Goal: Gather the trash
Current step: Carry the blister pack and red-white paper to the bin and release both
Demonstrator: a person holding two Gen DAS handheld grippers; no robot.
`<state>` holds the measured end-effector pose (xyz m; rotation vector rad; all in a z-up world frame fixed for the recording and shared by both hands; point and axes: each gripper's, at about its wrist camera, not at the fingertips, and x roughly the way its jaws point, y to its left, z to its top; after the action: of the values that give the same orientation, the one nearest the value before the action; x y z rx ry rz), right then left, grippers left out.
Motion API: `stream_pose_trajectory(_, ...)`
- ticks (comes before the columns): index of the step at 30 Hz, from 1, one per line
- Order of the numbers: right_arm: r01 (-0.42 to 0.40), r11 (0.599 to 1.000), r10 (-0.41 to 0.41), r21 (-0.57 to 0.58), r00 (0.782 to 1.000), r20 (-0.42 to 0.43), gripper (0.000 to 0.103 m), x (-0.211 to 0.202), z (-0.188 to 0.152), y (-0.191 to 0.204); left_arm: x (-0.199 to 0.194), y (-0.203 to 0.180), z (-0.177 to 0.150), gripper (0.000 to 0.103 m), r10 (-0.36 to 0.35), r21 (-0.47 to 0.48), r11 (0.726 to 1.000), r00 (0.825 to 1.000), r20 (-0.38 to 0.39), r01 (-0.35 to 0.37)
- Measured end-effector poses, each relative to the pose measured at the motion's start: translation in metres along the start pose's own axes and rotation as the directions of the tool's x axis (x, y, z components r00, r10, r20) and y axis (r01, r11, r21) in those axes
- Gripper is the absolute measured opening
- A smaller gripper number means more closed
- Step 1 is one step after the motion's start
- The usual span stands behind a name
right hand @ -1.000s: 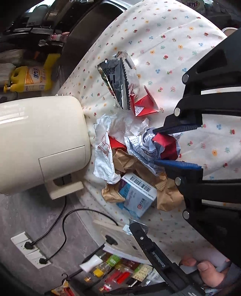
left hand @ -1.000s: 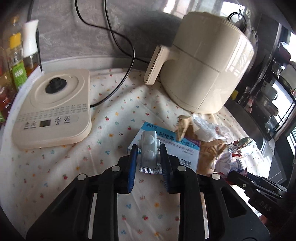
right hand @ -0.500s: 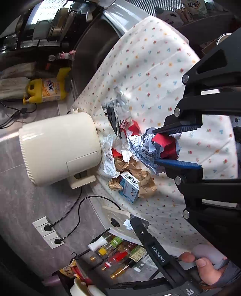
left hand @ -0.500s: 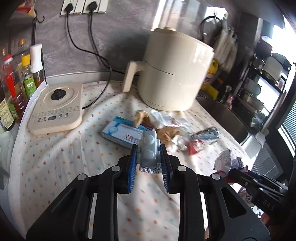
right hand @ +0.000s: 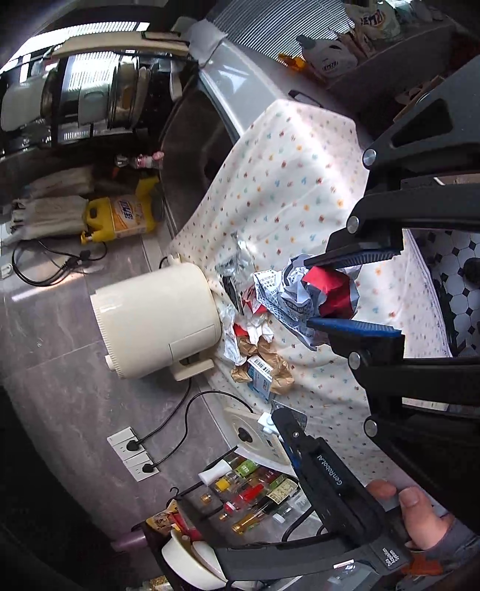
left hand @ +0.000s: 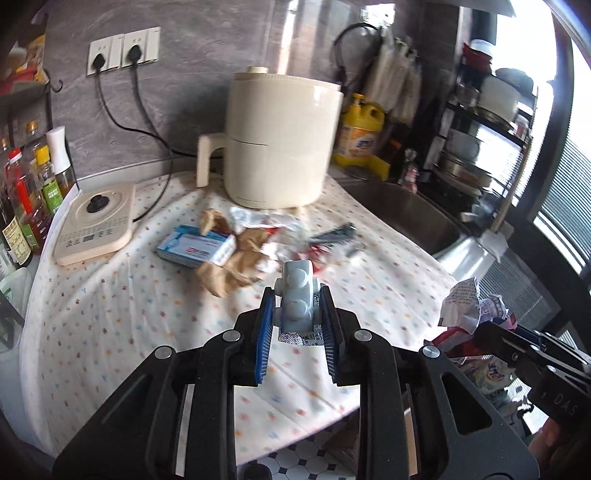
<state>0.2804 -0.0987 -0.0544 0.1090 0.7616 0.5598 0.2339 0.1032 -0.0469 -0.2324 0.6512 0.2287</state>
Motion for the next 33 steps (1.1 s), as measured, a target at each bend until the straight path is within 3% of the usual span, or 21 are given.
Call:
stream_pose_trajectory(14, 0.076, 0.991, -0.076, 0.11, 0.997, -0.009, 0.026, -0.067, -0.054, -0.083, -0.011, -0.088, -0.048, 0.024, -0.073, 0.092, 0.993, 0.995, -0.064, 0.078)
stream_pose_trajectory(25, 0.206, 0.962, -0.194, 0.177, 0.977, -0.084, 0.027, -0.092, -0.114, -0.148, 0.005, -0.152, -0.116, 0.024, -0.156, 0.133, 0.974, 0.97, -0.184, 0.182)
stream_pose_trajectory(28, 0.241, 0.953, -0.224, 0.186, 0.969, -0.107, 0.035, -0.096, -0.124, -0.159, 0.01, -0.161, -0.128, 0.024, -0.17, 0.134, 0.971, 0.964, -0.204, 0.2)
stream_pose_trajectory(30, 0.263, 0.944, -0.243, 0.199, 0.963, -0.12, 0.048, -0.098, -0.129, -0.166, 0.012, -0.167, -0.134, 0.024, -0.178, 0.135, 0.968, 0.96, -0.215, 0.21)
stream_pose_trajectory(33, 0.264, 0.94, -0.244, 0.215, 0.963, -0.117, 0.057, -0.106, -0.133, -0.174, 0.014, -0.175, -0.14, 0.024, -0.189, 0.14, 0.964, 0.955, -0.227, 0.225)
